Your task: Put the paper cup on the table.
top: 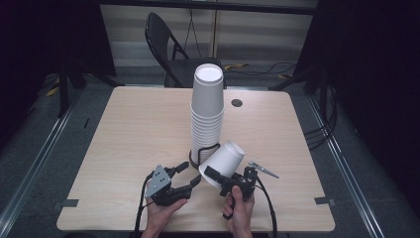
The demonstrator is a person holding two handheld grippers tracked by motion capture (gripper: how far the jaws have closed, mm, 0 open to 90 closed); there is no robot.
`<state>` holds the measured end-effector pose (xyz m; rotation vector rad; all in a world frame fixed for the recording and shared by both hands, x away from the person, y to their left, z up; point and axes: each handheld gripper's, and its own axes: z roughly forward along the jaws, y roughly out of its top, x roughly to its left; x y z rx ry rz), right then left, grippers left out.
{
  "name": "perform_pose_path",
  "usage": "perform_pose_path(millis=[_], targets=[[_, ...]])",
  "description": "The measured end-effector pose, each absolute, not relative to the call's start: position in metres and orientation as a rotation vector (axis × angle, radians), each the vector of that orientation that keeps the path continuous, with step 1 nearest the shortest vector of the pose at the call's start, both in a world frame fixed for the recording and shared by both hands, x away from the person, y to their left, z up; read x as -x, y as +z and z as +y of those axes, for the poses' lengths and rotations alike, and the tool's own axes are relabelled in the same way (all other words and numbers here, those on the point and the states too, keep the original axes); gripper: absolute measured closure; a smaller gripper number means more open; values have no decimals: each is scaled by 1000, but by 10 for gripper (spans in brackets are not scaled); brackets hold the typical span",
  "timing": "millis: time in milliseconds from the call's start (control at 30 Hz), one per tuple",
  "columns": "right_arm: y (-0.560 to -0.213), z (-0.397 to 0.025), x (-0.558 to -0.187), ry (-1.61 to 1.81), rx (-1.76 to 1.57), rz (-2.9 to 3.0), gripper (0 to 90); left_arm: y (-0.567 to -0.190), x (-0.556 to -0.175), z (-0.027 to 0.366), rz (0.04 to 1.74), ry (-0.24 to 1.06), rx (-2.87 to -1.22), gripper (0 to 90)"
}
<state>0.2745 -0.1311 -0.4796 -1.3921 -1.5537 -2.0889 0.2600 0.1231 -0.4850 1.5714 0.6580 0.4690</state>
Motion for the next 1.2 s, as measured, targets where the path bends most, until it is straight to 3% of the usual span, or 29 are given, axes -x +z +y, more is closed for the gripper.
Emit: perform_pose_path(millis=[367, 1000, 1200], targets=[[-495, -124, -267, -2023, 1393, -1359, 147, -485, -257, 115, 641, 463, -1554, 400], [-498, -107, -261, -1933, 1347, -1353, 144, -482, -260, 98, 650, 563, -1519, 694], [-498, -103, -261, -1919, 1339, -1387, 122, -483, -260, 96, 652, 542, -1505, 794]])
